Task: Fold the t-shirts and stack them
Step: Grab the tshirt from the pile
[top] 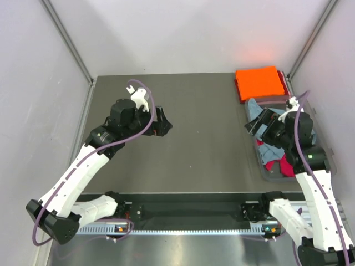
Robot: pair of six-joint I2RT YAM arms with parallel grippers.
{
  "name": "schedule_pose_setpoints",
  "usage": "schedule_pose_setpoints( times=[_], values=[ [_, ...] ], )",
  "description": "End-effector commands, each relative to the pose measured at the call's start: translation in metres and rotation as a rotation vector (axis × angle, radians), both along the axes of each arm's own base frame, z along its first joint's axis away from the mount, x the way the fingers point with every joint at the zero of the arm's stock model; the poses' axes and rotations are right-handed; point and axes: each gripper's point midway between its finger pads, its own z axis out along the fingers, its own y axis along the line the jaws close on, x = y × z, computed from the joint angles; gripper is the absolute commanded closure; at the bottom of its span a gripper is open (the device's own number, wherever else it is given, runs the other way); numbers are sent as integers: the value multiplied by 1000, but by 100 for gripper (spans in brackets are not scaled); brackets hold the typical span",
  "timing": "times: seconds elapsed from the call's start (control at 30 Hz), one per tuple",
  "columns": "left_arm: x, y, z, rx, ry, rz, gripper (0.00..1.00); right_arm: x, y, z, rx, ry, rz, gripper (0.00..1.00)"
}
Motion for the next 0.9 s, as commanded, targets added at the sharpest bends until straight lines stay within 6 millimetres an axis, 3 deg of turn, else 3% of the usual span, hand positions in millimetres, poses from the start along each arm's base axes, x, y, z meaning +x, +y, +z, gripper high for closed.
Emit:
schedule_pose_setpoints(
  times=[0.0,0.13,0.2,0.33,0.5,0.6,0.77,0.87],
  values=[
    [2,6,11,4,-67,11,1,4,-12,23,-1,-97,-87,0],
    [3,17,3,55,-68,44,1,9,-18,33,8,-107,-138,0],
    [0,23,-7,86,-59,53,2,21,-30,31,-33,-84,-203,0],
    [-5,30,-25,132,-34,55,2,45,-73,14,-169,35,-379,0],
    [-10,23,-35,104,-39,14,3,63,-127,-17,-243,144,-583,1],
    [-11,17,-45,99,-27,-24,6,74,-155,-42,-209,181,-658,13],
    [-13,9,-70,107,26,-71,10,90,-172,-96,-125,305,-690,20],
    [-14,9,-82,121,43,-76,11,95,-186,-114,-120,312,-733,21]
  ],
)
